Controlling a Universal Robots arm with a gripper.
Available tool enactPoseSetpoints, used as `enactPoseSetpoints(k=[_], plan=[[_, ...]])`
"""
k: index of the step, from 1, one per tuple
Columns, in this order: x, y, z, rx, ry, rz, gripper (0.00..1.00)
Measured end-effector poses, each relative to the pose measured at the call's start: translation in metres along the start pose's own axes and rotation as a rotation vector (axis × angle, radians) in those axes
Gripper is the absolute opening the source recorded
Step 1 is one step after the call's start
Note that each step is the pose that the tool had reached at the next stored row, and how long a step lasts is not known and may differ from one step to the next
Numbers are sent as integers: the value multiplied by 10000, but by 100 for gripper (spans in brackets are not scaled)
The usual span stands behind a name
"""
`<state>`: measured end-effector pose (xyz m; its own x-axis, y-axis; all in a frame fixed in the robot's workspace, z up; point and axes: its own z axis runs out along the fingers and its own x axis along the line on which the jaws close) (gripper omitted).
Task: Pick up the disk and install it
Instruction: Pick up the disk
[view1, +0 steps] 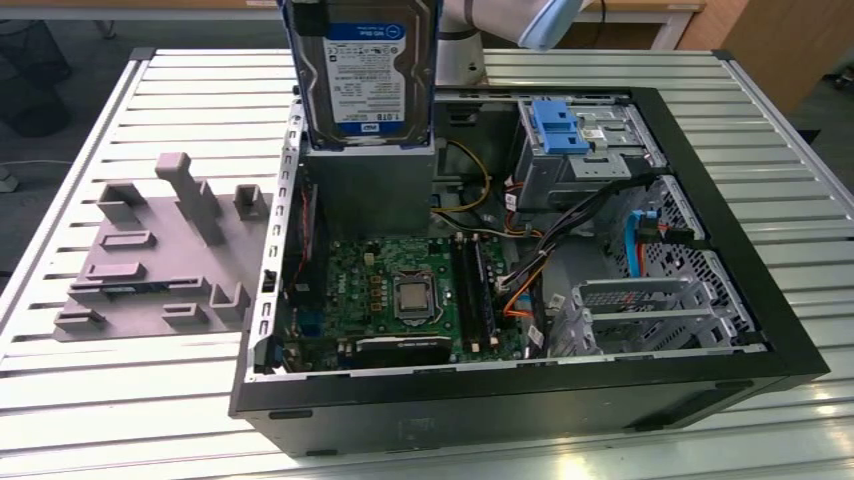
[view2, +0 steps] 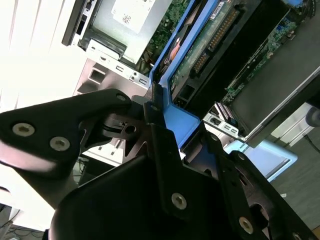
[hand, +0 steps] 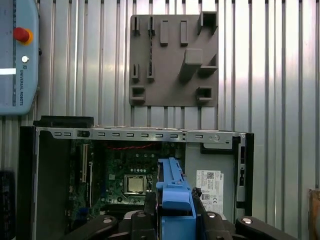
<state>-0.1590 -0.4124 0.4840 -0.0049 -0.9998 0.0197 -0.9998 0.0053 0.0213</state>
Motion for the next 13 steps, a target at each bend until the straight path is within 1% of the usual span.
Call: enactPoseSetpoints(k=[3,5,9,13], plan=[[64,1,2,1,14,3,36],[90,1,3,2,34,3,36],[95,-10,2,1,44,2,36],[94,-60,1,1,44,3,36]])
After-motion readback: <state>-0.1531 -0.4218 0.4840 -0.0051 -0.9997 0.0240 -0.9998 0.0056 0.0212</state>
